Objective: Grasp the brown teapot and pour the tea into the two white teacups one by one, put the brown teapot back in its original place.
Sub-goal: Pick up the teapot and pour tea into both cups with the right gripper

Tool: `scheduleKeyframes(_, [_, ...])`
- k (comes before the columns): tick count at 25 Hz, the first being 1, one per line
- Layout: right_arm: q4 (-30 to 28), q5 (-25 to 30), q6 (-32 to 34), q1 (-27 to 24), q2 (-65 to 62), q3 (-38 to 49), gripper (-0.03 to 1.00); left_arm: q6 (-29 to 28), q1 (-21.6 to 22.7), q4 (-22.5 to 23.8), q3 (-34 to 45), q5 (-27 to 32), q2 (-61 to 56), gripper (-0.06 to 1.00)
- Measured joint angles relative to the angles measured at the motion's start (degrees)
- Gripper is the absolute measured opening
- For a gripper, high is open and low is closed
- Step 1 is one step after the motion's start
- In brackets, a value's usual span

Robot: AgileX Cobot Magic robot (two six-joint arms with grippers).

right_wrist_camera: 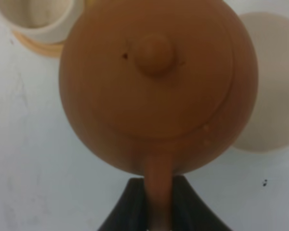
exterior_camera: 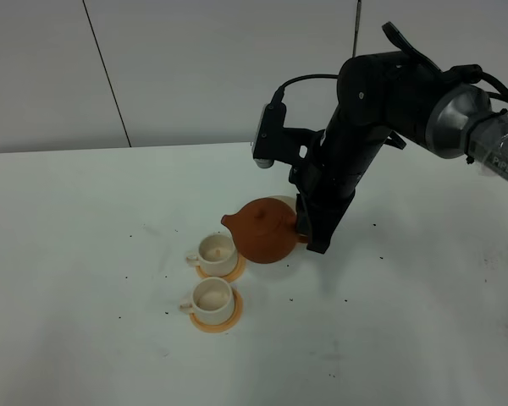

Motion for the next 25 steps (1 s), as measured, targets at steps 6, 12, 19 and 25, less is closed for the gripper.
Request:
scheduleKeyframes(6, [1.8, -2.9, -1.45, 0.0, 0.06, 3.33, 0.1, 0.0, 0.0, 0.0, 0.0, 0.0, 0.0, 0.23])
scheduleKeyframes(12, [2.13, -3.9, -1.88, 0.0, 0.06, 3.53, 0.1, 0.0, 0.0, 0.0, 0.0, 0.0, 0.0, 0.23])
scheduleKeyframes(19, [2.18, -4.24, -1.93, 0.0, 0.06, 3.53, 0.1, 0.0, 0.0, 0.0, 0.0, 0.0, 0.0, 0.23])
scheduleKeyframes(25, [2.18, -4.03, -1.93, 0.0, 0.06, 3.53, 0.1, 0.0, 0.0, 0.0, 0.0, 0.0, 0.0, 0.23])
